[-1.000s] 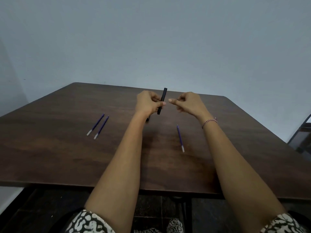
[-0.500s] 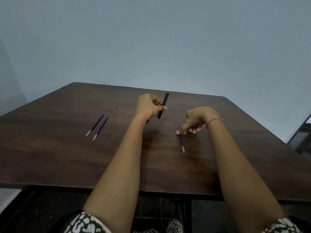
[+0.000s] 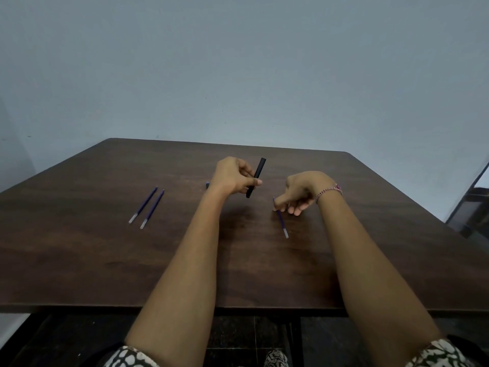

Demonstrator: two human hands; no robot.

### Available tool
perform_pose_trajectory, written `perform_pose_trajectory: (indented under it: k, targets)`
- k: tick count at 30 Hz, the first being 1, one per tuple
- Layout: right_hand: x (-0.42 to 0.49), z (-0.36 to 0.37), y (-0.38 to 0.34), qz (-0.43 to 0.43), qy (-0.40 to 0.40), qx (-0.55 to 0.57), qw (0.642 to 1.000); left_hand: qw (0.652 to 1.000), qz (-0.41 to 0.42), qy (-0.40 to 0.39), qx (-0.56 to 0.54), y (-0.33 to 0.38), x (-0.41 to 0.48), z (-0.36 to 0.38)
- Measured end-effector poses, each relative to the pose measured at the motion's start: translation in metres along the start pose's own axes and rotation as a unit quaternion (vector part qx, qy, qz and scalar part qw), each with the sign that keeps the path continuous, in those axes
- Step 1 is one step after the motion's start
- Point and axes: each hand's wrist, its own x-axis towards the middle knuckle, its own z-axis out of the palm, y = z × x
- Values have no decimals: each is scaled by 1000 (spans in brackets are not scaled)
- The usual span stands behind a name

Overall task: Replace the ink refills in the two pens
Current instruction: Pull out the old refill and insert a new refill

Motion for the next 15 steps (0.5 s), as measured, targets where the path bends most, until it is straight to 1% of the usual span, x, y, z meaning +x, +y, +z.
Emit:
perform_pose_trajectory:
  k: [4, 8, 15]
  targets:
    - [0, 1, -2, -1, 3, 4, 1000, 1000, 3, -2, 6, 0, 0, 0]
    - [0, 0, 0, -3, -10, 29, 1000, 1000, 3, -1, 6, 0, 0, 0]
    - [-1, 2, -2, 5, 2, 19, 1000, 1000, 6, 3, 8, 0, 0, 0]
